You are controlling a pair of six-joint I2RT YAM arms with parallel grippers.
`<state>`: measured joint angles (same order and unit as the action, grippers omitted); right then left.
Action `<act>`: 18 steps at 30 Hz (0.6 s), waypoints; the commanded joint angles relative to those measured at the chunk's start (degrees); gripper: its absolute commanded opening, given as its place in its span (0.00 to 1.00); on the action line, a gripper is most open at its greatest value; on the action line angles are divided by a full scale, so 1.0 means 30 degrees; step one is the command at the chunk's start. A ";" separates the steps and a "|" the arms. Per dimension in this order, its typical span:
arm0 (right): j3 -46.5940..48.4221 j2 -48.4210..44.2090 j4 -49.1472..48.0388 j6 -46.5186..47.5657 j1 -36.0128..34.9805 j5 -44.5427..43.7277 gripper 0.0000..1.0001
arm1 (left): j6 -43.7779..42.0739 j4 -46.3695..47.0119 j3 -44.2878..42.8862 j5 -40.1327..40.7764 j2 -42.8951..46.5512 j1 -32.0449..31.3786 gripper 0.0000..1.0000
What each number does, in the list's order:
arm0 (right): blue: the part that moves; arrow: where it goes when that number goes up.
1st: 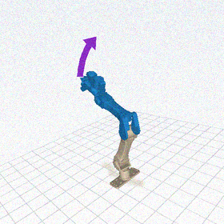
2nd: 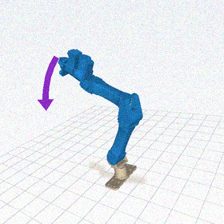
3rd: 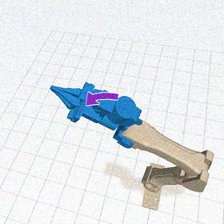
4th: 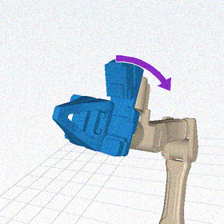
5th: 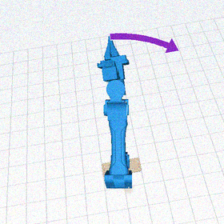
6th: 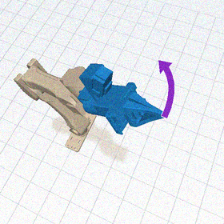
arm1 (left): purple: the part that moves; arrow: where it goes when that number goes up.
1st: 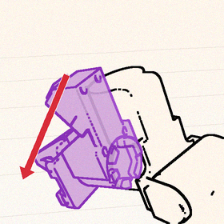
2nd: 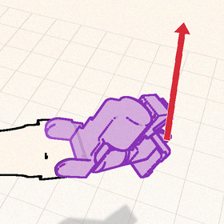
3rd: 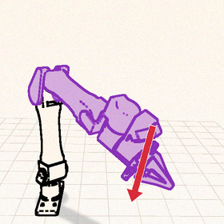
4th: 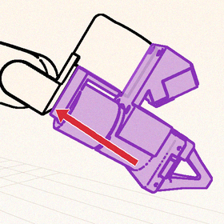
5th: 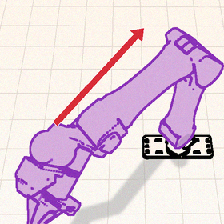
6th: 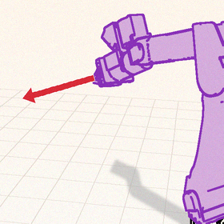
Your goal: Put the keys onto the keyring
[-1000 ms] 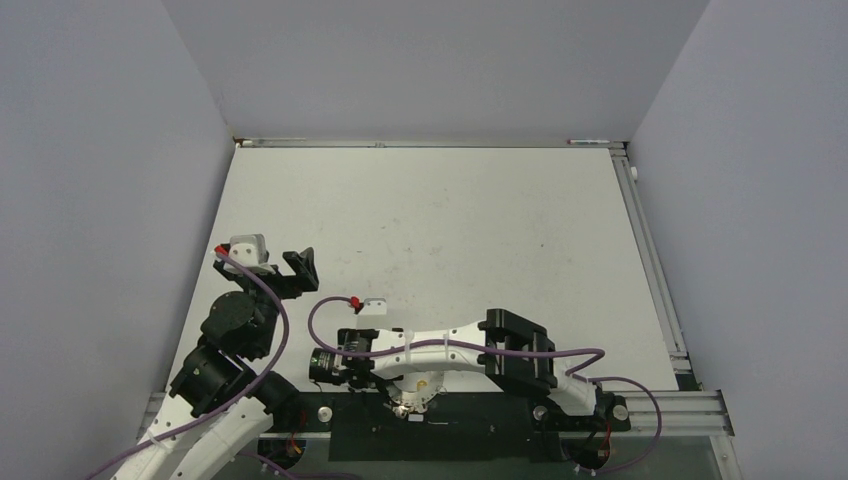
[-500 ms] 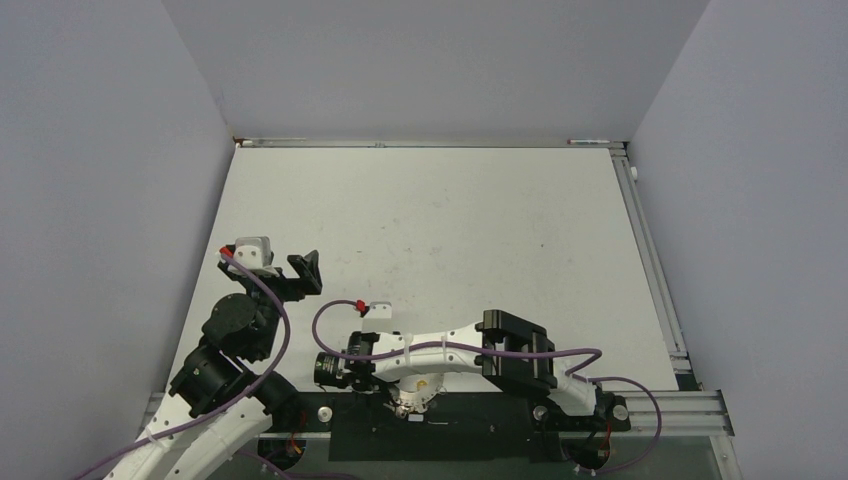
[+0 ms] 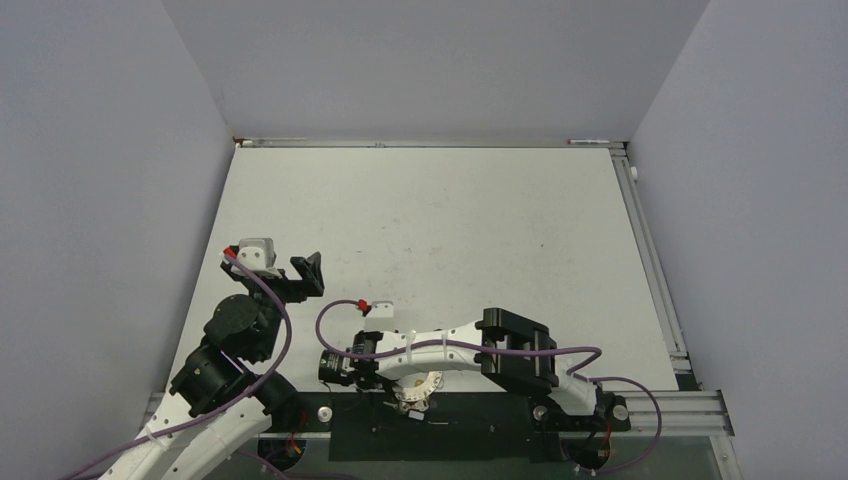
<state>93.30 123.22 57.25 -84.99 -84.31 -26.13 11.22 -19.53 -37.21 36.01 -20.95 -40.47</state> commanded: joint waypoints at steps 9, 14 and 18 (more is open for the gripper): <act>-0.2513 -0.2955 -0.2496 0.4143 0.0492 -0.1257 0.05 | -0.0586 0.1206 0.0237 -0.1182 0.0494 -0.0104 0.85; -0.5239 -0.6499 -0.4902 0.6105 0.0849 -0.1020 0.05 | -0.1066 0.1756 0.0490 -0.2877 0.0858 -0.0133 0.85; -0.7888 -0.9662 -0.7281 0.8152 0.1583 -0.0422 0.05 | -0.1691 0.2332 0.0939 -0.4326 0.1604 -0.0161 0.85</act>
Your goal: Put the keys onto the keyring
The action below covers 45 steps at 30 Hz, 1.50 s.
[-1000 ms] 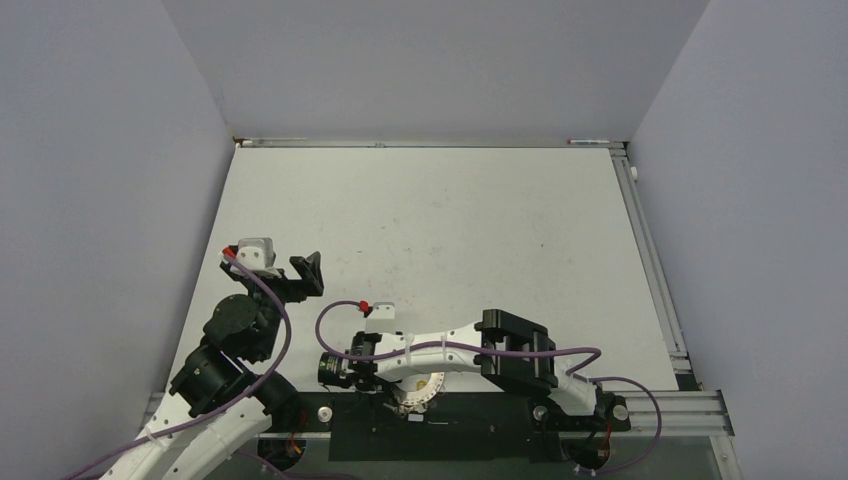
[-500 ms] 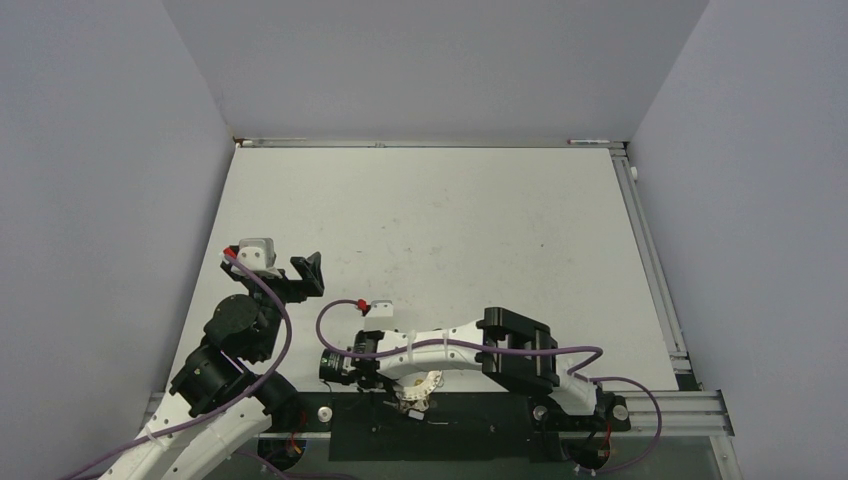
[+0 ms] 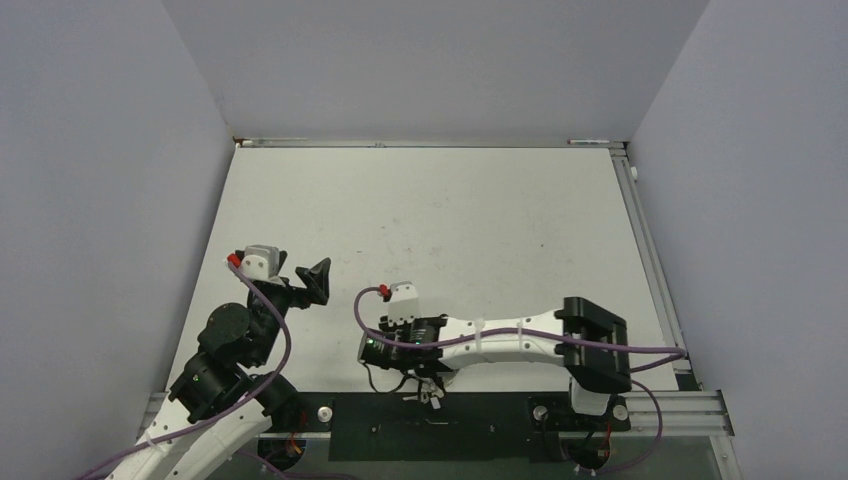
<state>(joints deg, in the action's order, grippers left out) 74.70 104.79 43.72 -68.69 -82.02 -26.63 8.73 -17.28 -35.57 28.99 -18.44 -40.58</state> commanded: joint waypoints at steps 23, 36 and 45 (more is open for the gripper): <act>-0.0823 -0.2013 -0.1715 0.3329 0.2362 0.0635 0.63 | -0.1829 0.2182 0.0914 -0.1070 -0.0013 -0.0024 0.88; 0.1145 0.1607 -0.1993 0.3954 0.3539 0.2938 0.33 | -0.1824 0.2419 0.1107 -0.0570 0.1219 -0.0556 0.88; 0.1029 0.2492 -0.1984 0.4035 0.3726 0.3629 0.13 | -0.1827 0.2419 0.1105 -0.0451 0.1413 -0.0696 0.88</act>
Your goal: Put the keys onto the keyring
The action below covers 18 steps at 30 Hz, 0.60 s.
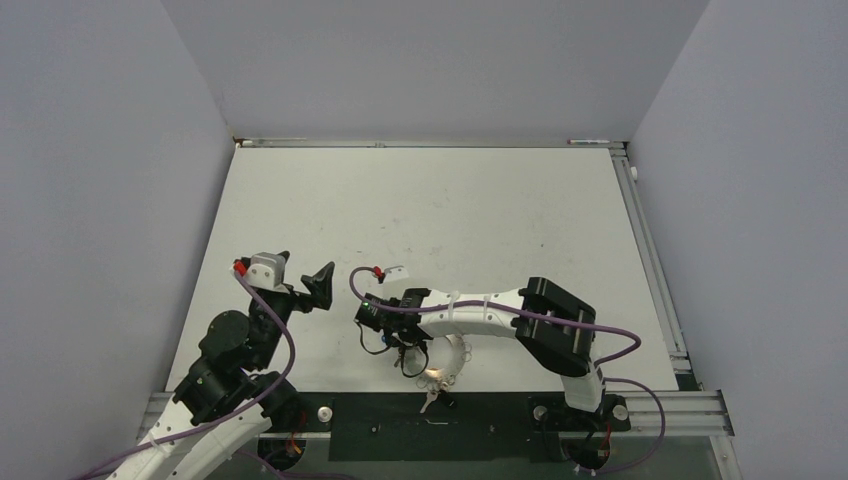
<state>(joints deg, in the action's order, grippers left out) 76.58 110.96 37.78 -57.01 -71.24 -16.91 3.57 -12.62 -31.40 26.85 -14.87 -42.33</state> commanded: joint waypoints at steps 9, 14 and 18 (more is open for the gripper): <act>0.0684 0.0002 0.1262 0.1194 0.0122 -0.0844 0.05 | -0.0166 0.0897 -0.0314 0.0305 0.0113 -0.0129 0.88; -0.0353 -0.2943 -0.0870 0.4171 0.0150 -0.0082 0.05 | -0.0221 0.0962 -0.0286 -0.0111 0.0187 -0.0122 0.88; -0.3392 -0.6553 -0.4075 0.6235 0.0963 0.2570 0.05 | -0.0362 0.1315 -0.0089 -0.1240 0.0563 -0.0115 0.88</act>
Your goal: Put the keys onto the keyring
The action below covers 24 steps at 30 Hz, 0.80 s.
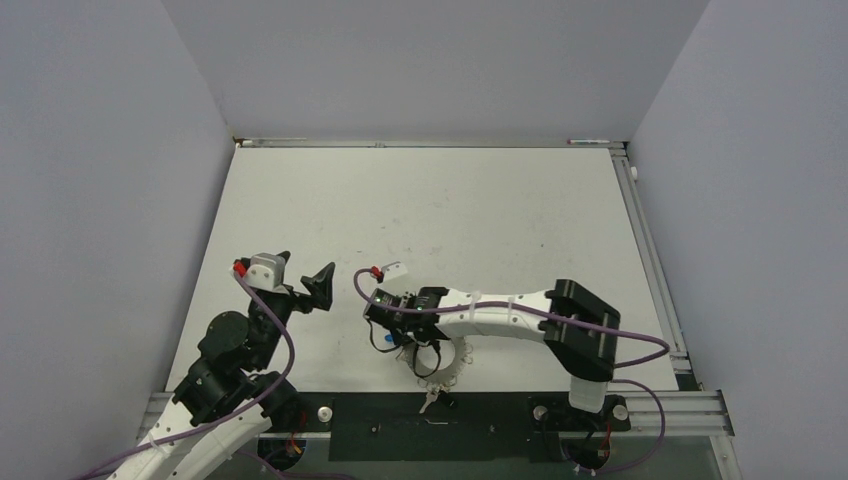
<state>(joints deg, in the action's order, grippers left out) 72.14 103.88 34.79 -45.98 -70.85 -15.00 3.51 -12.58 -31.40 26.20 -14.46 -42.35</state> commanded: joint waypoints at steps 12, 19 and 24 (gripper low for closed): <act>-0.6089 -1.2882 -0.7260 0.6717 0.3315 0.8546 0.05 | -0.0358 0.2752 0.0610 -0.6904 0.1194 -0.0142 0.89; -0.6762 -1.6152 -0.8440 0.9216 0.3383 1.1625 0.05 | 0.0289 0.3886 0.0743 -1.2525 0.0306 -0.0128 0.88; -0.6476 -1.7254 -0.8695 1.0578 0.3534 1.3291 0.05 | 0.0791 0.5388 0.0503 -1.6987 -0.0362 -0.0122 0.83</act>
<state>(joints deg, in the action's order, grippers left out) 51.62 54.50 14.59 -19.44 -60.75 18.33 4.05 -3.31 -28.73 -10.55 -14.02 -42.46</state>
